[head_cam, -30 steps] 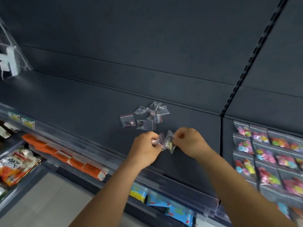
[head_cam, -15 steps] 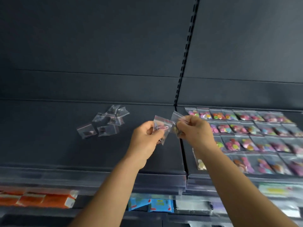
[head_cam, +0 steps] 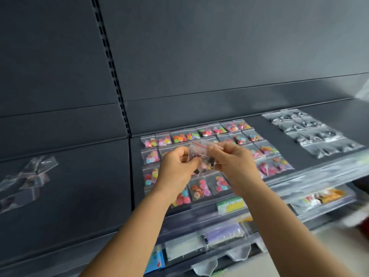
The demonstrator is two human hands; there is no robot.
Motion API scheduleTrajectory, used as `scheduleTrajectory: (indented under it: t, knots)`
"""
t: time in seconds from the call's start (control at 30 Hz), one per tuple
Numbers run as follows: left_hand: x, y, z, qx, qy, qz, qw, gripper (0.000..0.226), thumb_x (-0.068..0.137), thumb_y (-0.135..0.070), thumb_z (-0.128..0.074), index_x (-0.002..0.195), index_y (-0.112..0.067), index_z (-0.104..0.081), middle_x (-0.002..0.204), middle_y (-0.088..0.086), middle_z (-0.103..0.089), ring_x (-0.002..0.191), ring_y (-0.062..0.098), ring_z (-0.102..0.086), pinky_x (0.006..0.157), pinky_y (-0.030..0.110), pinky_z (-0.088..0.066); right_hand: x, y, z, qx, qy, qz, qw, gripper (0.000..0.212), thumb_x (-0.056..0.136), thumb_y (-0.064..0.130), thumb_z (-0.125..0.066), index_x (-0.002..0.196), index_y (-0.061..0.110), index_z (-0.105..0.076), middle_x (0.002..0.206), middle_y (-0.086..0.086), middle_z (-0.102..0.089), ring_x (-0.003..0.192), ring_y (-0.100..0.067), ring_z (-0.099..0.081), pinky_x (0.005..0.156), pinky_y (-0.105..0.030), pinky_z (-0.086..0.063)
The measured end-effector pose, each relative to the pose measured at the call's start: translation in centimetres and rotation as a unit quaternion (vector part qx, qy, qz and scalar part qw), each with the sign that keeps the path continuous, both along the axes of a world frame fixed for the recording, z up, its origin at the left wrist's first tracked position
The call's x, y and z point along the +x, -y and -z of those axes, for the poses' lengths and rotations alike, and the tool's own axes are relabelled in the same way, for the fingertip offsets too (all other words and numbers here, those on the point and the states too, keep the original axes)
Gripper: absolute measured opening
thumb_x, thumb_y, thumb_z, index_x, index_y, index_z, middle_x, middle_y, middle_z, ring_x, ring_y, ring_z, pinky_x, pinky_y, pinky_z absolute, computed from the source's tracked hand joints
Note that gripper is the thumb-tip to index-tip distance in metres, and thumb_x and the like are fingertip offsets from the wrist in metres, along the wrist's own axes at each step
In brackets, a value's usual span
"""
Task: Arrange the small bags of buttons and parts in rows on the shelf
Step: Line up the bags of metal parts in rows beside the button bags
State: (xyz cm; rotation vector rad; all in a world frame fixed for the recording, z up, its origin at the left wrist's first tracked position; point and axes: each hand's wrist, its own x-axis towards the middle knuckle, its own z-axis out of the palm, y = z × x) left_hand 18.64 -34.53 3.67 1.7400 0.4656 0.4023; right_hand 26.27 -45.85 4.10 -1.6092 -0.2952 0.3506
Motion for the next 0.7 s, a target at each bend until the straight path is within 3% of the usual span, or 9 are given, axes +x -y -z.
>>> scheduleTrajectory:
  t: [0.1,0.23,0.37,0.43,0.53,0.7]
  knots:
    - [3.3,4.3,-0.3,-0.005,-0.001,0.026,1.0,0.009,0.088,-0.015,-0.065,0.091,-0.023,-0.067,0.085,-0.004,-0.073,0.081,0.013,-0.068,0.077,0.03,-0.057,2.6,4.8,-0.6,0.014,-0.004,0.019,1.0,0.023,0.088,0.021,-0.064,0.068,0.012,-0.068,0.064,-0.005,-0.064,0.063,-0.019,-0.055,0.064,-0.034,-0.049]
    - [7.5,9.9,-0.7,-0.017,0.001,0.037,0.999,0.008,0.088,-0.024,-0.065,0.095,-0.024,-0.067,0.087,-0.004,-0.073,0.083,0.016,-0.069,0.077,0.037,-0.059,5.6,10.7,-1.0,0.008,0.018,-0.016,1.0,0.012,0.082,0.018,-0.071,0.089,0.009,-0.069,0.077,-0.005,-0.071,0.07,-0.015,-0.063,0.067,-0.03,-0.052]
    - [11.1,15.3,-1.0,-0.014,0.013,0.081,0.997,0.006,0.086,-0.022,-0.068,0.091,-0.025,-0.067,0.085,-0.004,-0.073,0.082,0.014,-0.07,0.072,0.027,-0.058,8.9,16.3,-0.9,-0.005,0.041,0.048,0.998,0.004,0.08,0.017,-0.072,0.077,0.015,-0.07,0.07,-0.004,-0.069,0.066,-0.019,-0.061,0.069,-0.04,-0.052]
    - [12.7,17.9,-1.1,-0.019,0.024,0.107,0.994,0.005,0.086,-0.021,-0.067,0.09,-0.024,-0.067,0.083,-0.003,-0.073,0.077,0.012,-0.069,0.064,0.021,-0.056,10.4,19.1,-1.0,0.007,0.036,0.096,0.995,0.016,0.084,0.02,-0.067,0.07,0.014,-0.07,0.064,-0.006,-0.064,0.062,-0.02,-0.055,0.065,-0.04,-0.048]
    - [14.9,21.7,-1.2,-0.042,0.034,0.134,0.989,0.006,0.088,-0.025,-0.065,0.09,-0.02,-0.068,0.083,0.0,-0.073,0.073,0.009,-0.067,0.061,0.018,-0.052,12.0,23.3,-1.1,0.022,0.027,0.139,0.99,0.021,0.085,0.021,-0.067,0.065,0.015,-0.07,0.065,-0.008,-0.065,0.066,-0.024,-0.056,0.073,-0.046,-0.053]
    - [18.4,27.0,-1.1,-0.027,0.037,0.167,0.985,0.008,0.09,-0.018,-0.062,0.084,-0.018,-0.068,0.076,-0.004,-0.07,0.058,-0.008,-0.058,0.063,0.013,-0.05,14.0,29.7,-1.5,0.019,0.029,0.194,0.98,0.017,0.086,0.024,-0.067,0.071,0.016,-0.072,0.071,-0.008,-0.069,0.069,-0.023,-0.059,0.081,-0.048,-0.054]
